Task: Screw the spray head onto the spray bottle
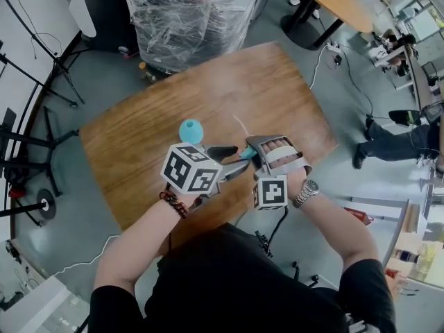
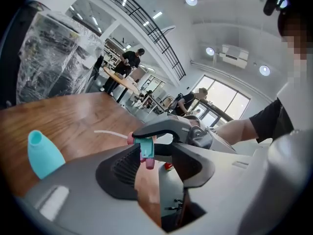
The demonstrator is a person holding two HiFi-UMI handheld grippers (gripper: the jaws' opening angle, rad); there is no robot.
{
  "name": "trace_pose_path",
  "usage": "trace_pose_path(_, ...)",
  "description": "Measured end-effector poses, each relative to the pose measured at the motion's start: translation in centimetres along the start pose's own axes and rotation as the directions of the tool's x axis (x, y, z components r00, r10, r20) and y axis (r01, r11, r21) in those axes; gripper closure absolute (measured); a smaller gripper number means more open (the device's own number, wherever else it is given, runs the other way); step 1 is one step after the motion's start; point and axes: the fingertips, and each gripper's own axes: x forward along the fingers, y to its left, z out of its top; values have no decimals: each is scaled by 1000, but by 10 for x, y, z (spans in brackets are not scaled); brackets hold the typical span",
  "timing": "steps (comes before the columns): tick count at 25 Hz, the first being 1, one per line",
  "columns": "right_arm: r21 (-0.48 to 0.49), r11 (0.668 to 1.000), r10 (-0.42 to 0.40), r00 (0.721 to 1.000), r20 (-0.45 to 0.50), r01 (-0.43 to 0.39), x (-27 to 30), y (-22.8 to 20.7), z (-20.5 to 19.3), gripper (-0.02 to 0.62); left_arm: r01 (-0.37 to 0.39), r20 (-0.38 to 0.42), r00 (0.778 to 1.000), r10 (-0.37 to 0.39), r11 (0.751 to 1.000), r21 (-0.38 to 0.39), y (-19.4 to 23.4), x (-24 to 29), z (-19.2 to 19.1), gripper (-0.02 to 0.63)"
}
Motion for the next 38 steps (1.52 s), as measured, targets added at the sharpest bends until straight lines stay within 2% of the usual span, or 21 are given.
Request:
trace_pose_path(5, 132, 988, 70, 996, 52, -76, -4, -7, -4, 480, -70, 49, 997, 63, 986, 149, 0, -22, 10, 337)
trace_pose_path(7, 214, 969, 107, 992, 73, -120, -7, -11, -6, 479, -131, 79, 990, 116, 966, 224, 5, -35, 15, 332)
trace_pose_path(9, 295, 941, 139, 985, 102, -164, -9, -15, -8, 479, -213, 117, 976, 186, 929, 303, 13, -48, 19, 325)
trace_pose_path(12, 386, 895, 177, 973, 148, -222, -12, -22, -10, 479, -346, 206, 936, 285, 854, 389, 32, -70, 26, 318)
trace_pose_path(14, 432, 868, 191, 967, 167, -246, -16, -30, -10, 480, -431, 280, 899, 338, 802, 414, 45, -85, 31, 296)
trace_pose_path(16, 476, 838, 203, 962, 185, -268, -21, -38, -10, 479, -495, 332, 863, 380, 762, 417, 59, -97, 33, 274)
trace_pose_path(18, 515, 805, 216, 954, 209, -295, -25, -43, -9, 479, -541, 360, 836, 415, 735, 408, 74, -106, 30, 246)
trace_pose_path(22, 575, 744, 230, 938, 258, -340, -34, -53, -6, 479, -604, 386, 792, 472, 699, 383, 103, -111, 20, 184)
trace_pose_path(24, 610, 701, 236, 927, 291, -370, -40, -60, -2, 479, -618, 381, 783, 492, 689, 379, 117, -108, 12, 168)
trace_pose_path(26, 643, 651, 236, 913, 332, -402, -45, -67, 2, 479, -621, 361, 782, 508, 684, 383, 130, -101, 4, 155)
trace_pose_path(29, 675, 594, 230, 896, 379, -438, -54, -78, 6, 479, -609, 305, 793, 528, 691, 389, 151, -85, -14, 149)
trace_pose_path(31, 683, 571, 225, 887, 403, -455, -59, -85, 10, 479, -599, 261, 800, 540, 703, 384, 166, -74, -28, 146)
trace_pose_path(34, 672, 578, 214, 880, 424, -464, -66, -95, 16, 479, -582, 199, 811, 550, 726, 365, 189, -58, -45, 132)
trace_pose_path(38, 622, 632, 206, 874, 441, -463, -75, -107, 25, 479, -567, 142, 819, 556, 745, 351, 209, -40, -60, 124)
